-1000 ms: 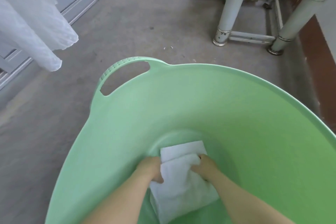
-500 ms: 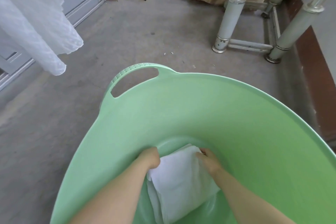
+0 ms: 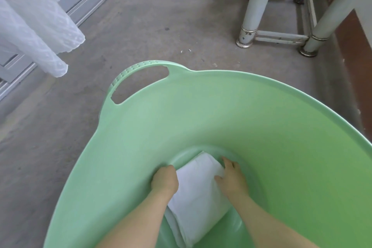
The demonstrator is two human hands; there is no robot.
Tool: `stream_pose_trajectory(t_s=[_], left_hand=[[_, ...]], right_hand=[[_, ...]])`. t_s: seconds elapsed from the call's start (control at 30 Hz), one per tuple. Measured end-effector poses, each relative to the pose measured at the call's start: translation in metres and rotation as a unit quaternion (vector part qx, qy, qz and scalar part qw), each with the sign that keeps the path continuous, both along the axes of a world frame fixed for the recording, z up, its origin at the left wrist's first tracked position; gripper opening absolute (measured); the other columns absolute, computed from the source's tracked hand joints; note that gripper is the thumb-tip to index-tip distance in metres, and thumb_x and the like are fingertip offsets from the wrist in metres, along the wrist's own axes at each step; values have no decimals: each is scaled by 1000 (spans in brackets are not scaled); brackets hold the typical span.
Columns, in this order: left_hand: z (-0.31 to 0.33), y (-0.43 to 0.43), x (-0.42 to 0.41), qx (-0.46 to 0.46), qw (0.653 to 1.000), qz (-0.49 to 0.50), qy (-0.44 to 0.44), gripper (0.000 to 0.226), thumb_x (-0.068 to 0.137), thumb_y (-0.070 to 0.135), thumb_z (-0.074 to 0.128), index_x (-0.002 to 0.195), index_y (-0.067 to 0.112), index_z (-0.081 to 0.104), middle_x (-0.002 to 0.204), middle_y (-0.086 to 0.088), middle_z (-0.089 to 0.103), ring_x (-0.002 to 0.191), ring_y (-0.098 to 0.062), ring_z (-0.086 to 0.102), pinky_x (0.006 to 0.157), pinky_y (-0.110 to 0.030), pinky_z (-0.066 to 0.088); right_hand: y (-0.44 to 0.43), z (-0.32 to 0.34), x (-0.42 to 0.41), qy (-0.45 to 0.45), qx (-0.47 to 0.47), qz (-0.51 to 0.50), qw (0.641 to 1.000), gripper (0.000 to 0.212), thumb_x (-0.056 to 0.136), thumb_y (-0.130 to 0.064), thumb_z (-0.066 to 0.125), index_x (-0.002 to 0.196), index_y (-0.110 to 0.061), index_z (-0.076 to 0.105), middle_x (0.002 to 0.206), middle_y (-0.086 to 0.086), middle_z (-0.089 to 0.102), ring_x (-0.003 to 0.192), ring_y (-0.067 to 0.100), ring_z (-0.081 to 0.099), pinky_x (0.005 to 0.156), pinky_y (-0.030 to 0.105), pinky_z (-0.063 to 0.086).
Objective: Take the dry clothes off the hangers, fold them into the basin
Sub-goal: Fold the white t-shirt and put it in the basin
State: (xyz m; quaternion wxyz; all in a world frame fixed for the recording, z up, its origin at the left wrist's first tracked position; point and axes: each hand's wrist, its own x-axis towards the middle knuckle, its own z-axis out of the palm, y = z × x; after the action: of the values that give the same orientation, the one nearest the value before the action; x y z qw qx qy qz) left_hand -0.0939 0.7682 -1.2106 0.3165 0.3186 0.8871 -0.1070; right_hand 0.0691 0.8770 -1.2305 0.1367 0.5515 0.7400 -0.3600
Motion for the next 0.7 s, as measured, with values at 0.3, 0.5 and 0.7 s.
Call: stream_pose_trajectory(t_s=[0.3,0.5,0.7], left_hand=[[8,7,2,98,981,-75,151,21,83,11,62,105,13,62,100,-6,67,86,-21,68,65,-32,53],[8,2,24,136,929,-315,135,54,76,18,72,125,22,51,130,-8,46,118,-28,50,77,-39,48],[27,9,24,7,961,-263,82,39,89,1,43,124,16,51,133,-7,46,119,-27,50,91,-38,41]], right_hand=[[13,1,-7,136,1,-132,982,19,85,-22,66,99,-10,61,101,8,64,86,22,56,73,31,41],[1,9,-10,93,130,140,977,55,86,-10,52,138,-25,46,150,5,32,131,28,36,105,31,35],[3,31,-13,100,-43,91,990,43,96,-10,42,137,-21,50,151,1,32,139,19,31,112,26,26]])
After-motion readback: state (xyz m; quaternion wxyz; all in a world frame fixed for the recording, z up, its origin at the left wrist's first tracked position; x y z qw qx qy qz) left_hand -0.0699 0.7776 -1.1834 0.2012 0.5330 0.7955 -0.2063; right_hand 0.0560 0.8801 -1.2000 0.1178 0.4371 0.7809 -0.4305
